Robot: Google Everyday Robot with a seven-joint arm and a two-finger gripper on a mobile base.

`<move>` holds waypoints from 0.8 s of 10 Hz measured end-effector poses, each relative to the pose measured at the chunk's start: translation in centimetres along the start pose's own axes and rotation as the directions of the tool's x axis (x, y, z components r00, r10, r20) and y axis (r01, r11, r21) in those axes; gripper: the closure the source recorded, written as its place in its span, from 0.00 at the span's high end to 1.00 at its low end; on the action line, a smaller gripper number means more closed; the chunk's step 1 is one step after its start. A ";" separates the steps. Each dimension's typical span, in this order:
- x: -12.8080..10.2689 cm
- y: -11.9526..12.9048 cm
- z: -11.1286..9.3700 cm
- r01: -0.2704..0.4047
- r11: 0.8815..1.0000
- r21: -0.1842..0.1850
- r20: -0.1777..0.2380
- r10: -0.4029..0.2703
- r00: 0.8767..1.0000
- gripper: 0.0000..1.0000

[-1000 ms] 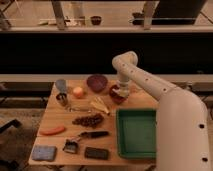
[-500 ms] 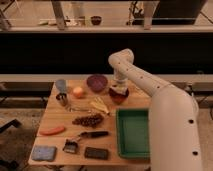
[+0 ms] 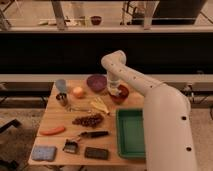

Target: Wipe red bowl with towel

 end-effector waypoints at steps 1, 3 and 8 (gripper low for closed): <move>0.2 0.4 0.2 0.008 1.000 -0.003 -0.007 -0.008 1.000 0.00; 0.6 1.3 0.2 0.005 1.000 0.002 0.001 -0.005 1.000 0.00; 2.0 0.5 -2.9 -0.062 0.984 0.166 0.108 0.045 0.993 0.00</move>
